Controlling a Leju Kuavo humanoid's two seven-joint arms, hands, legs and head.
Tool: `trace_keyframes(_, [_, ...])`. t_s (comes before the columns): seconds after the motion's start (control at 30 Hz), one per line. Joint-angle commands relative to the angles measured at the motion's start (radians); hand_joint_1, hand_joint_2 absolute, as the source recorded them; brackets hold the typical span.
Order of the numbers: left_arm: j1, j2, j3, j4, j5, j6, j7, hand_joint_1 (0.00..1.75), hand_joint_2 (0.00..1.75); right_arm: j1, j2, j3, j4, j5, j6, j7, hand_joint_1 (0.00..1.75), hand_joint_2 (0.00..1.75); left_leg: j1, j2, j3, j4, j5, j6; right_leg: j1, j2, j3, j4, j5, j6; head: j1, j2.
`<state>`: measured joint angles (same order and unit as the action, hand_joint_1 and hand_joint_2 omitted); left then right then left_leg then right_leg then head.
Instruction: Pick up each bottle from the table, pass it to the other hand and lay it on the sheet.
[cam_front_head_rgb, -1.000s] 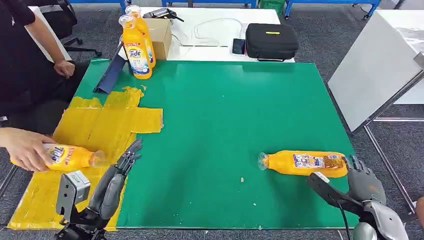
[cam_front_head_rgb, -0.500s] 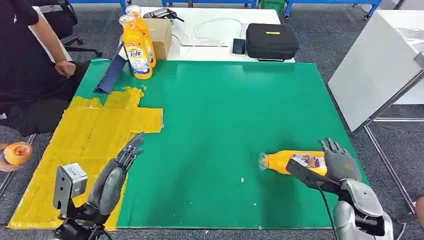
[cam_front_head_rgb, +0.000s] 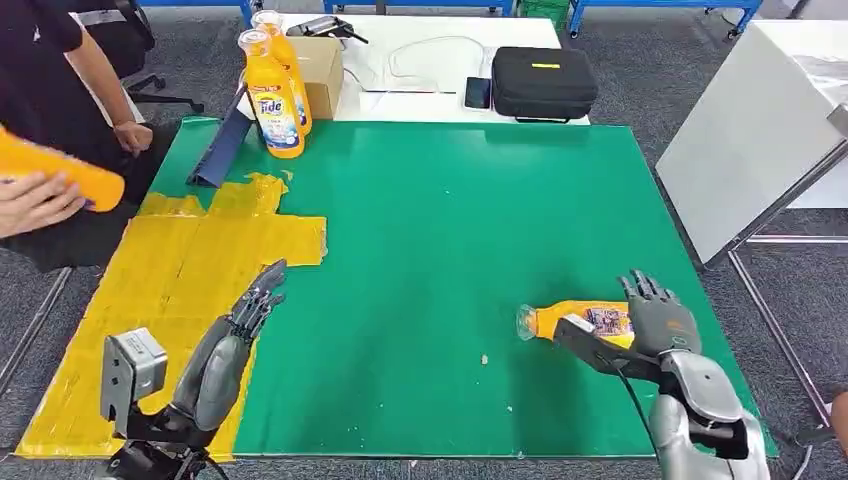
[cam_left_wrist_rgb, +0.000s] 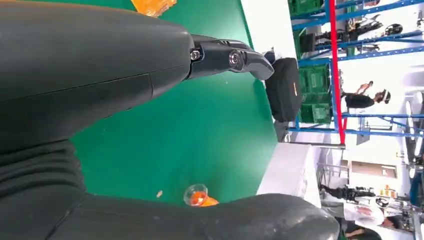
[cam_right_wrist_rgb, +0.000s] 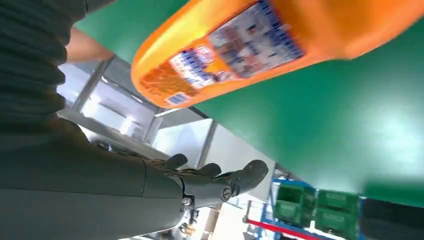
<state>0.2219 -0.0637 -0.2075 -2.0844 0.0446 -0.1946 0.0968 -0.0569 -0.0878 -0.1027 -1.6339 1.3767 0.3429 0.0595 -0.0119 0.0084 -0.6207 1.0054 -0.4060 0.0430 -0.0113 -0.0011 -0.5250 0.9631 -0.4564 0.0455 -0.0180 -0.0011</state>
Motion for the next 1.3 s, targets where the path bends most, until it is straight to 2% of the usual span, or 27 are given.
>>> trace_keyframes(0.03, [-0.042,0.009,-0.009,0.011,0.017,0.004,0.035,0.0,0.0,-0.092,0.004,0.103,0.119,0.032,0.052,0.013,0.0,1.75,0.001,0.002,0.001,0.0,0.0,-0.003,0.001,0.003,0.0,0.0,0.001,-0.002,0.0,0.0])
trace_keyframes(0.1, [-0.05,0.009,-0.006,0.018,0.024,0.0,0.035,0.0,0.0,-0.101,-0.039,0.137,0.161,0.047,0.09,-0.003,0.0,1.75,0.001,0.001,0.001,0.0,0.0,-0.003,0.001,0.002,0.0,0.0,0.001,-0.001,0.0,0.0])
trace_keyframes(0.23, [-0.061,0.007,-0.005,0.035,0.044,-0.002,0.039,0.0,0.0,-0.121,-0.097,0.138,0.24,0.122,0.071,0.001,0.0,1.75,0.001,0.0,0.002,0.0,0.001,-0.003,0.001,0.0,0.002,-0.001,0.001,-0.001,0.0,0.0])
trace_keyframes(0.47, [-0.066,0.013,-0.008,0.034,0.058,-0.005,0.037,0.0,0.0,-0.152,-0.133,0.092,0.273,0.173,0.097,-0.007,0.0,1.75,-0.001,-0.001,0.001,0.0,0.001,-0.003,0.0,0.0,0.001,0.0,0.001,-0.001,0.0,0.0])
trace_keyframes(0.7, [-0.057,0.014,-0.005,0.018,0.045,0.005,0.035,0.0,0.0,-0.189,-0.134,0.07,0.206,0.174,0.106,-0.019,0.0,1.75,-0.001,-0.001,0.0,0.0,0.001,-0.003,0.0,0.001,0.0,0.0,0.001,-0.001,0.0,0.0])
trace_keyframes(0.73, [0.019,0.0,0.012,0.045,0.025,0.02,-0.032,0.0,0.0,-0.231,-0.162,0.06,0.242,0.159,0.129,-0.043,0.0,1.75,-0.002,0.0,-0.001,0.001,0.001,-0.002,-0.001,0.001,-0.002,0.002,0.001,0.0,0.0,0.0])
trace_keyframes(0.93, [-0.083,-0.034,-0.017,-0.001,0.051,0.024,0.064,0.0,0.0,-0.291,-0.192,0.1,0.194,0.15,0.196,-0.067,0.0,1.75,-0.002,0.0,-0.001,0.002,0.001,-0.003,-0.001,0.001,-0.002,0.003,0.001,0.0,0.0,0.0])
trace_keyframes(1.07, [-0.007,0.016,0.013,0.049,0.063,0.021,-0.04,0.0,0.0,-0.258,-0.225,0.078,0.308,0.089,0.152,-0.096,0.0,1.75,-0.001,0.0,0.001,0.0,0.001,-0.003,0.0,0.001,0.002,-0.001,0.002,0.0,0.0,0.0])
trace_keyframes(1.3, [-0.022,0.025,0.039,0.048,0.097,0.01,-0.038,0.0,0.0,-0.206,-0.253,0.115,0.401,0.005,0.108,-0.133,0.0,1.75,-0.001,-0.003,0.001,0.0,0.002,-0.001,0.001,-0.001,0.002,-0.002,0.002,0.001,0.0,0.0])
